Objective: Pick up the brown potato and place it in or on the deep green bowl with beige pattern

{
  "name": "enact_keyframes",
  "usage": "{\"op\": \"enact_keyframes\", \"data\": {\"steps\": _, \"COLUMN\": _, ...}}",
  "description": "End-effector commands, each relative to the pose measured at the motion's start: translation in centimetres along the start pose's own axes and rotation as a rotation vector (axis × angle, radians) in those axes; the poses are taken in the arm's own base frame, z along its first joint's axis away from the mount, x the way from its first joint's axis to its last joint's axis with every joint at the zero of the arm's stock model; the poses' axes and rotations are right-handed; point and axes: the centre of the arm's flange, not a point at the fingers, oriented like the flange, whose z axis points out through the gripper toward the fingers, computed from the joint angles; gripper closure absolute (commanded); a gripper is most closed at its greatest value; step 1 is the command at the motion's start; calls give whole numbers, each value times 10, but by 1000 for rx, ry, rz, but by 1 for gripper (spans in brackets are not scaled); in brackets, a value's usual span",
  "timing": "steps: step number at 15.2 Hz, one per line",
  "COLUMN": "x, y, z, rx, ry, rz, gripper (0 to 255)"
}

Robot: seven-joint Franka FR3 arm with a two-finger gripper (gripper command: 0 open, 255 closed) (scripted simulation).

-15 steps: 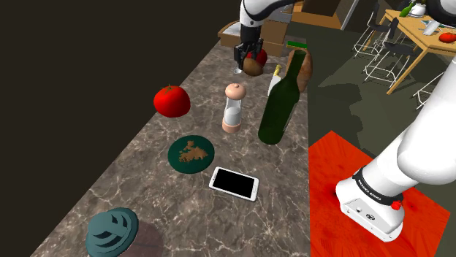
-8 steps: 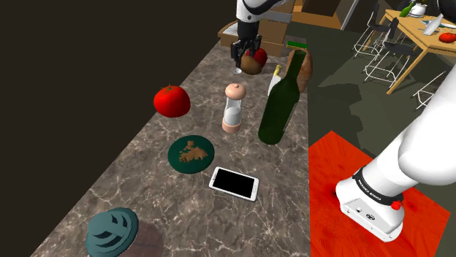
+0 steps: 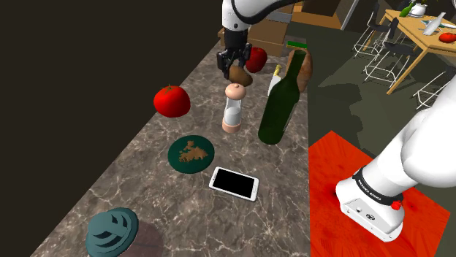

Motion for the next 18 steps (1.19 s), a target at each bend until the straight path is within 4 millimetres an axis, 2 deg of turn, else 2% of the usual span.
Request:
{"op": "enact_keyframes", "data": {"steps": 1, "x": -11, "y": -24, "z": -1, "rx": 0, "ry": 0, "rz": 1, "gripper": 255}}
{"op": "enact_keyframes", "data": {"steps": 18, "x": -95, "y": -232, "z": -13, "rx": 0, "ry": 0, "rz": 1, "gripper": 255}}
